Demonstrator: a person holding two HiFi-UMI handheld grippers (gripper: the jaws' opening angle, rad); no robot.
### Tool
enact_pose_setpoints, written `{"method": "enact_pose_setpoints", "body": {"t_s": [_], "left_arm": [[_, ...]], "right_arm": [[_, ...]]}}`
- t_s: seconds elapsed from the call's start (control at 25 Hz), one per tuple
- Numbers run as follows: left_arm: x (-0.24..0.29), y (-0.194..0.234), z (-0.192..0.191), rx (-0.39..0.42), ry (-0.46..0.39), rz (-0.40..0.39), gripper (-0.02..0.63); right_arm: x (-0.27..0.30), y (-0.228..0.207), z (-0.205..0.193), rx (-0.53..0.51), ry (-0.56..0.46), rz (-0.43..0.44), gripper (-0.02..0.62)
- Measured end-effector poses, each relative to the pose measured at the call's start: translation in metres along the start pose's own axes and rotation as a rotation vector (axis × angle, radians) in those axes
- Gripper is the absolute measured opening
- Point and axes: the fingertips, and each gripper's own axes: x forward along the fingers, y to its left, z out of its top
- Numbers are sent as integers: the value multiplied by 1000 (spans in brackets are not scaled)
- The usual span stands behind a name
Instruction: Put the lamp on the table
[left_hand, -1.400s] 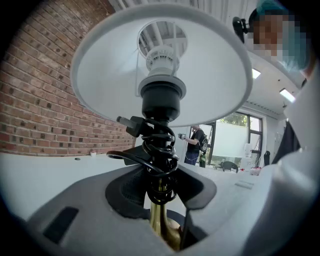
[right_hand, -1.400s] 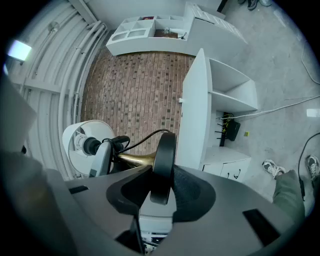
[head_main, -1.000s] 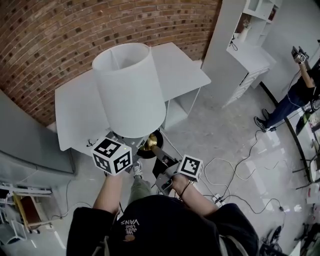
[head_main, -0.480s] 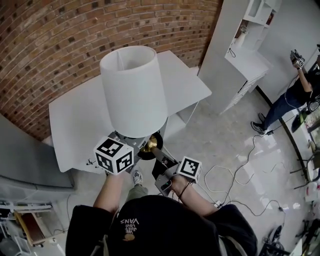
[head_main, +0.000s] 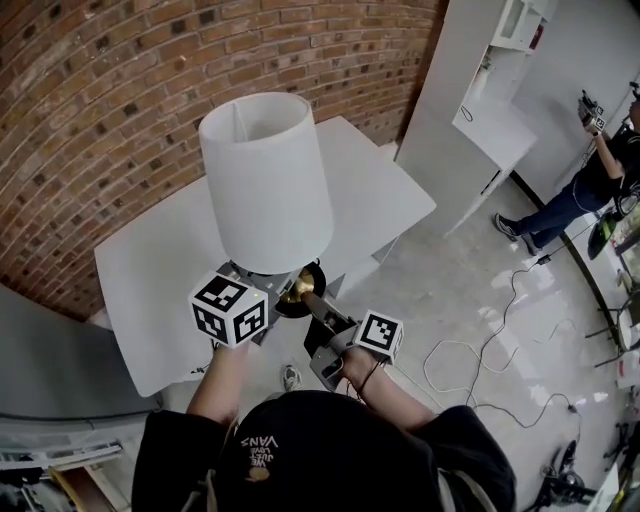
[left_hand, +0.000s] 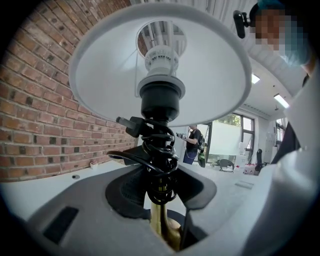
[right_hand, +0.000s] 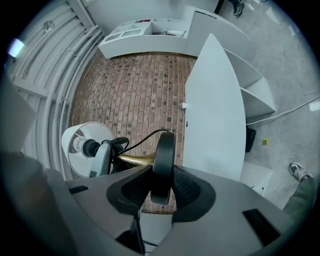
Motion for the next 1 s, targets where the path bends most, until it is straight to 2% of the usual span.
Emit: {"method": "enact_pose_setpoints", "body": {"t_s": [0.44,0.76,1.0], "left_arm": [[19,73,10,23,39,-58,147],[34,96,0,13,38,-25,146],[68,133,4,0,37,55,144]], "right_arm": [[76,0,16,33,-68,2,118],[98,-8,29,56,-51,35,120],[133,-14,66,59,11,39,118]]}}
